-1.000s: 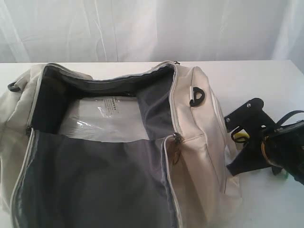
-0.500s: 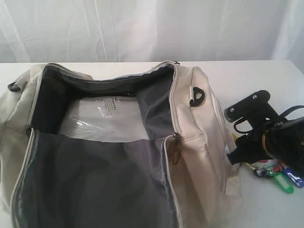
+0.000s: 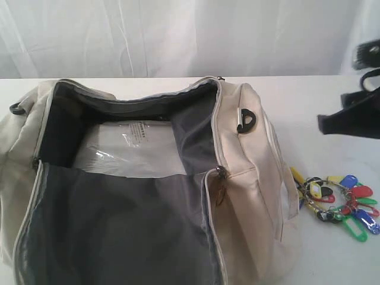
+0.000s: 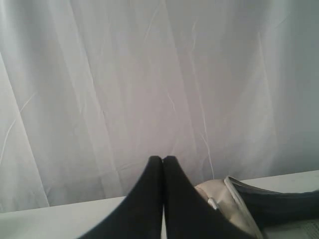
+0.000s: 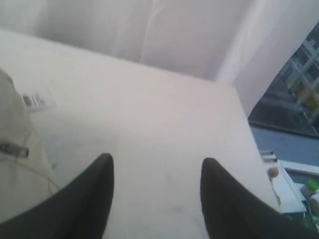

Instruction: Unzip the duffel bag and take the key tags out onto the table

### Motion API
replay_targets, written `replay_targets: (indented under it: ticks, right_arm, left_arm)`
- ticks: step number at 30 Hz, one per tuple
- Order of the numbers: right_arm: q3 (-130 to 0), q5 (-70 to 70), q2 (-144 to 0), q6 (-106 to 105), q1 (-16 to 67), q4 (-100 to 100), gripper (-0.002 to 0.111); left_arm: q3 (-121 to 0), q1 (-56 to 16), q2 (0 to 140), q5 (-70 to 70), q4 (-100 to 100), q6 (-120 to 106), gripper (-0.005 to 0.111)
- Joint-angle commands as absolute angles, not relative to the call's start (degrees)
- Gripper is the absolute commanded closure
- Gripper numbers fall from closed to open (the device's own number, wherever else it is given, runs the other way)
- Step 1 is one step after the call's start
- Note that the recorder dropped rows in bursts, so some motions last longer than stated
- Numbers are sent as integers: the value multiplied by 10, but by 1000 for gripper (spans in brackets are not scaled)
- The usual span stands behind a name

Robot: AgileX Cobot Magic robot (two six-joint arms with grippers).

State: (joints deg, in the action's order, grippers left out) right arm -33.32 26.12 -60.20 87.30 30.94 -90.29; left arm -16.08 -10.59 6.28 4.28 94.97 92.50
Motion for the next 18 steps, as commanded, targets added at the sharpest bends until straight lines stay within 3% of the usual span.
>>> replay_targets:
  ticks: [1, 10, 16, 18]
  right_arm:
    - [-305, 270, -478, 870, 308, -882, 66]
    - [-225, 237, -250, 773, 308, -758, 82]
    - [-199, 112, -150, 771, 308, -752, 105]
    - [-192, 64, -132, 771, 308, -752, 108]
  left_arm:
    - [-158, -104, 60, 47, 959, 927, 107]
    - [-158, -104, 60, 35, 961, 929, 107]
    - [-158, -104, 60, 46, 927, 932, 107]
    - [-158, -104, 60, 63, 927, 940, 107]
